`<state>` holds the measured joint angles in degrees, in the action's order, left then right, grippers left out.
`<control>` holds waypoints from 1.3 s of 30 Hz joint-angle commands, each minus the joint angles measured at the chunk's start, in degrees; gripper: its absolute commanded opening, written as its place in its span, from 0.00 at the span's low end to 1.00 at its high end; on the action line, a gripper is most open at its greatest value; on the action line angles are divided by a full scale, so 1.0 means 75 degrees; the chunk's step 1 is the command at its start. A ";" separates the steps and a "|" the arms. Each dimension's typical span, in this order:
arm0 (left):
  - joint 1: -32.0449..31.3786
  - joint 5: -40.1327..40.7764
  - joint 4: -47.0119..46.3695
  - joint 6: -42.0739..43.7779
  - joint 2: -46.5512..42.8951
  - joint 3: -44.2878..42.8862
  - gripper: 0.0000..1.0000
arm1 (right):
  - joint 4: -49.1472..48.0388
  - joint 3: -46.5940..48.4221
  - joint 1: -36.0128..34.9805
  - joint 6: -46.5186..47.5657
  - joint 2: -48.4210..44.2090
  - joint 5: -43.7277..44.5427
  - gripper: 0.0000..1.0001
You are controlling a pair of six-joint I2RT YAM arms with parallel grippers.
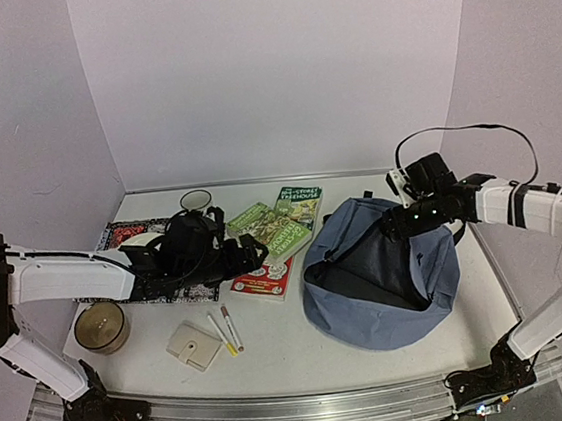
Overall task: Pack the student bag
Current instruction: Place the largest pocket of the student bag, then pick up the book.
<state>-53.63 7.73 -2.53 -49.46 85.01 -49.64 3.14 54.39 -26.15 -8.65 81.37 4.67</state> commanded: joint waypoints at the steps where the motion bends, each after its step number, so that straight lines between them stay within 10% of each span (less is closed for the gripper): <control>1: 0.0492 -0.0028 0.0100 0.0065 -0.0070 -0.0083 0.94 | 0.0294 0.0230 -0.0022 -0.0168 -0.0950 -0.1332 0.77; 12: 0.1010 -0.0564 0.0005 0.0354 0.1342 -0.1419 0.90 | 0.0226 0.0962 -0.0029 -0.0343 -0.0843 -0.2335 0.88; 39: 0.1572 -0.0682 0.0073 0.0470 0.3830 -0.3021 0.64 | -0.1698 0.5135 -0.0384 -0.1740 0.6023 -0.5230 0.78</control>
<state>-42.02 4.05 -1.52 -46.85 110.94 -69.67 -8.33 90.05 -27.83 -19.57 124.08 -31.33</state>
